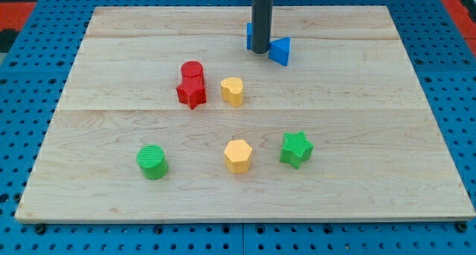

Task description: Push the yellow hexagon towards the yellow heart

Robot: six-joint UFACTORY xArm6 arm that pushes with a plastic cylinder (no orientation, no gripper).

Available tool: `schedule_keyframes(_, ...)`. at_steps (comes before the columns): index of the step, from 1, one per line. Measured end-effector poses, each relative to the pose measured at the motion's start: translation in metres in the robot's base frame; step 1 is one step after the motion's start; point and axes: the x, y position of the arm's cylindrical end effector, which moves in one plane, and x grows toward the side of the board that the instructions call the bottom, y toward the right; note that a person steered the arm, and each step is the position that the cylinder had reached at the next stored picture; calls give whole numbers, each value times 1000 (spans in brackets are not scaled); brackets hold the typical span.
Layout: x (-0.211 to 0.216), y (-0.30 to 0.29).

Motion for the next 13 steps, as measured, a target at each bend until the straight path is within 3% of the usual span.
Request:
schedule_keyframes(1, 0, 0)
schedule_keyframes(2, 22, 48)
schedule_keyframes(3, 63, 111)
schedule_keyframes(5, 129, 108)
schedule_keyframes(6, 170, 137)
schedule_keyframes(7, 239, 172)
schedule_keyframes(8, 298, 123)
schedule_keyframes(9, 305, 26)
schedule_keyframes(10, 277, -13)
schedule_keyframes(11, 222, -26)
schedule_keyframes(13, 248, -53)
